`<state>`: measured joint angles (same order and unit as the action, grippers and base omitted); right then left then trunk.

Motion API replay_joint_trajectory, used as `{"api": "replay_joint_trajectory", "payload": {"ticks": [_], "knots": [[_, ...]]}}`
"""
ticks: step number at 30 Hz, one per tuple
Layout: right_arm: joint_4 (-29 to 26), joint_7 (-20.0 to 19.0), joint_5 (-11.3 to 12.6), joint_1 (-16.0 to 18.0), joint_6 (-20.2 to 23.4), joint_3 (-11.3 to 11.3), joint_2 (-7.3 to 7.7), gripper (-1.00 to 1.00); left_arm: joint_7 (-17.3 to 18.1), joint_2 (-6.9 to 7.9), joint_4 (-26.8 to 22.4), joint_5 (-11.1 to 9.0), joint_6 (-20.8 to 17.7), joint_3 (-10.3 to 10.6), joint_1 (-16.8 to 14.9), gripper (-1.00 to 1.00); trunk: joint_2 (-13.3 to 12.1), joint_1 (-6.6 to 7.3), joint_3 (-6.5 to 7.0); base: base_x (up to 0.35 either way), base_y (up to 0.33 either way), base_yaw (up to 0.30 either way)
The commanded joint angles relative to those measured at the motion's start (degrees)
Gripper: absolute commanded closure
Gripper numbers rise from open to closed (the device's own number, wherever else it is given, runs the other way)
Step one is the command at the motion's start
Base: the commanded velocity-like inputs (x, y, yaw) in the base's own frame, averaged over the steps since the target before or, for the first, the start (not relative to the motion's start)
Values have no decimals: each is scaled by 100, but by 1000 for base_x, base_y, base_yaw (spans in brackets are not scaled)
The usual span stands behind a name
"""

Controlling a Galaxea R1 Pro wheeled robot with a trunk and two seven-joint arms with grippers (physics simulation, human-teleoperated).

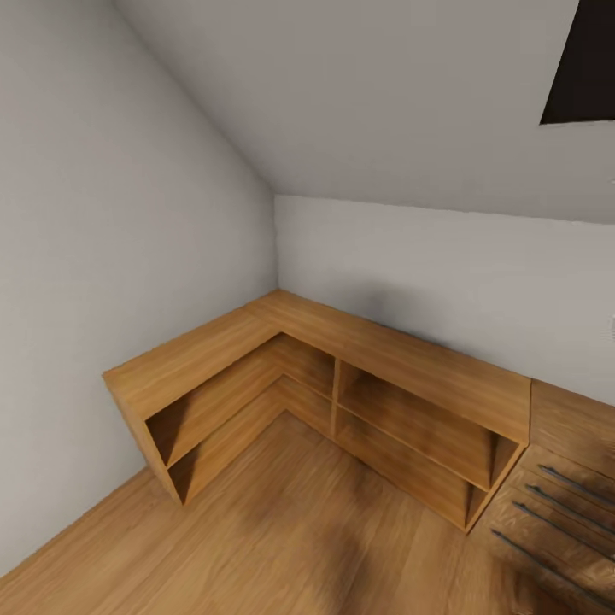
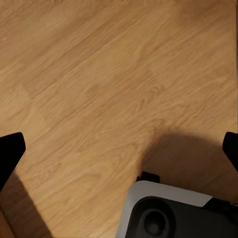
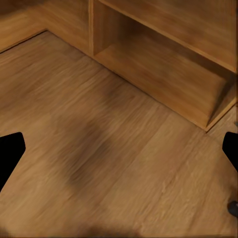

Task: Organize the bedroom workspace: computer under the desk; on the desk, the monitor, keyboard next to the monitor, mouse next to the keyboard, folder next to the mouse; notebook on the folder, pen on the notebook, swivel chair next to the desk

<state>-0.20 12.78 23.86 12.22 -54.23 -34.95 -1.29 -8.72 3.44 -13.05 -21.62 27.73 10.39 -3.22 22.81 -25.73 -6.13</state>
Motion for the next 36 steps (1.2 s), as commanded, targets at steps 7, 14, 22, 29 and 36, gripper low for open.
{"api": "replay_joint_trajectory", "payload": {"ticks": [7,14,22,29,36], "knots": [[11,15,64,5,34,-2,12,-100,-6,-8,199,10,-12,80,-3,-100,11,-6,5,266,205,-259],[20,5,142,6,65,-6,-11,-100,18,23,231,86,20,81,-3,-100,11,-6,7,291,204,-261],[40,-3,129,6,91,-26,-77,-100,24,27,233,99,24,79,-3,-100,11,-6,6,266,240,-266],[35,-3,124,8,320,-38,-111,-100,26,21,233,123,38,96,-3,-100,11,-6,-9,236,246,-260],[15,-3,127,7,506,-30,-113,-100,21,25,233,123,46,90,-3,-100,11,-6,-29,83,74,-256]]}}
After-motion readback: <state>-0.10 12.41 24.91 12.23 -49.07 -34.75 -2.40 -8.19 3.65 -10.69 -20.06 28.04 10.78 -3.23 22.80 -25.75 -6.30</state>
